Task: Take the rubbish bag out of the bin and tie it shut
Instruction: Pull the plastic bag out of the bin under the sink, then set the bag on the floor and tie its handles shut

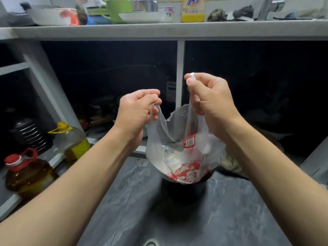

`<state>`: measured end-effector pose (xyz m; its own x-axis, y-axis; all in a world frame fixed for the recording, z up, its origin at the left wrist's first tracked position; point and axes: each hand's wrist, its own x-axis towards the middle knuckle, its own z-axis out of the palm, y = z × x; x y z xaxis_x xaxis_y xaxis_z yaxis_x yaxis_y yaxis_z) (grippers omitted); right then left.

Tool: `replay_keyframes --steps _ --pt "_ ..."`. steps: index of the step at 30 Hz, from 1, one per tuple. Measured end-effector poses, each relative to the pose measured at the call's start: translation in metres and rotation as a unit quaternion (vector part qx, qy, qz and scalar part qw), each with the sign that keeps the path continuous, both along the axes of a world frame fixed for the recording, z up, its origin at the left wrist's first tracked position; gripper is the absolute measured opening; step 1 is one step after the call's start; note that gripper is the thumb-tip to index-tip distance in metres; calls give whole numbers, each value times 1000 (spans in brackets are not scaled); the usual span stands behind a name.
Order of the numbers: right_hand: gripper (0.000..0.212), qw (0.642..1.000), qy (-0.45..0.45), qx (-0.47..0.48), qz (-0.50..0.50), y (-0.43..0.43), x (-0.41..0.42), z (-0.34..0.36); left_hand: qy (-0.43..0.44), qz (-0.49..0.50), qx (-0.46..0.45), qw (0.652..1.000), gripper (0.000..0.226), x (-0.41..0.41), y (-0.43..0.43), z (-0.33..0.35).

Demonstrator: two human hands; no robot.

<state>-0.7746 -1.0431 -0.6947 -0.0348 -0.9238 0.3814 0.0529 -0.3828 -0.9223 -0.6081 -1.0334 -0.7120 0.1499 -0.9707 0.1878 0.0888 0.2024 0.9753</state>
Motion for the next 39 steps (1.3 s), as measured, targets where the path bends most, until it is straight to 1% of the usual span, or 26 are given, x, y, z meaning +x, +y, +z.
replay_keyframes --steps 7,12,14,16,19,22,26,34,39 --pt "15 999 -28 -1 32 15 32 -2 5 34 3 999 18 35 29 3" --pt "13 997 -37 5 74 22 56 -23 -1 47 12 999 20 67 41 -12" --pt "17 995 -45 22 86 21 65 -32 -3 54 22 998 19 82 43 -21" --pt "24 993 -51 37 99 18 76 -44 -7 60 28 998 18 97 43 -32" --pt "22 990 -47 54 118 17 94 -64 -3 73 45 996 19 112 47 -53" --pt "32 989 -40 75 125 16 110 -88 2 81 60 995 18 125 49 -74" --pt "21 983 -41 110 140 12 126 -116 -12 104 78 991 16 144 52 -102" --pt "24 977 -1 158 142 6 153 -179 -21 134 112 985 16 172 62 -165" --pt "28 972 20 185 141 4 166 -220 -6 147 134 980 17 185 66 -204"
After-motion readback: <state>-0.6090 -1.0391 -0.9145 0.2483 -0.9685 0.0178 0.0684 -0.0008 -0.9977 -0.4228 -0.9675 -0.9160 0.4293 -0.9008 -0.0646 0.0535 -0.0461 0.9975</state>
